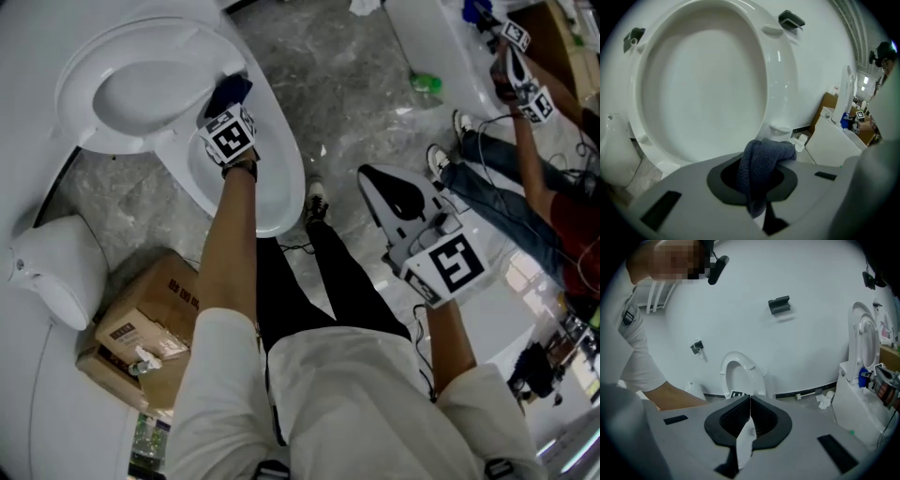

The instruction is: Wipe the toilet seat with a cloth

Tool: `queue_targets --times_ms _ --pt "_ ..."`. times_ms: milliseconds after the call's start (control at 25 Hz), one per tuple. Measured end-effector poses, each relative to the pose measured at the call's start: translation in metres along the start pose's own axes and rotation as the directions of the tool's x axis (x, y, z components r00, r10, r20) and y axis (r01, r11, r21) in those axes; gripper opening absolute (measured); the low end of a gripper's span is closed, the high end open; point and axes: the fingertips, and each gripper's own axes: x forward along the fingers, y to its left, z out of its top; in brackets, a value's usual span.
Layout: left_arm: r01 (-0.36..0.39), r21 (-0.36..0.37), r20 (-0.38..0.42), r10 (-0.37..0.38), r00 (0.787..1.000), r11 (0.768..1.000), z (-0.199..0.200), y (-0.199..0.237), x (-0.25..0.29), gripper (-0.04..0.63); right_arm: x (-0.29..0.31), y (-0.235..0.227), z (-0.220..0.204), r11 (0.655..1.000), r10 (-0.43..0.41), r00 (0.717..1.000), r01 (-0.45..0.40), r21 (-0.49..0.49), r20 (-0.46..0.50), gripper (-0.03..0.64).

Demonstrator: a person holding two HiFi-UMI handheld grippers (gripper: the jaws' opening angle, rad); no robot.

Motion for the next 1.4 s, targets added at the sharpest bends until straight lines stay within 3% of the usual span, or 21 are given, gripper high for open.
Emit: queue_targets --times_ms 240,640,880,1160,1400 --pt "-0.041 -0.123 0.012 0.043 0.999 0.992 -0.026 0.034 0.005 0.034 0.016 -0.003 -0.025 0.999 0.039 0.998 -0.039 0.008 -0.039 0.028" --pt "-0.095 -0.228 0.014 0.101 0.995 0.969 -0.052 0.096 0.006 0.034 0.053 0.005 -0.044 0.997 0.073 0.993 -0.074 -0.01 -0.092 0.028" --pt "-0.112 -0.36 0.064 0.144 0.988 0.926 -0.049 0.159 -0.005 0.034 0.083 0.025 -0.032 0.995 0.092 0.992 -0.094 -0.024 -0.086 0.028" --pt "-0.12 -0.406 0.114 0.18 0.977 0.906 -0.028 0.199 -0.028 0.034 0.109 0.052 -0.023 0.988 0.141 0.986 -0.146 -0.051 -0.093 0.028" --pt "-0.097 -0.418 0.129 0.165 0.978 0.903 -0.012 0.212 -0.042 0.034 0.116 0.07 -0.013 0.983 0.16 0.982 -0.167 -0.071 -0.096 0.028"
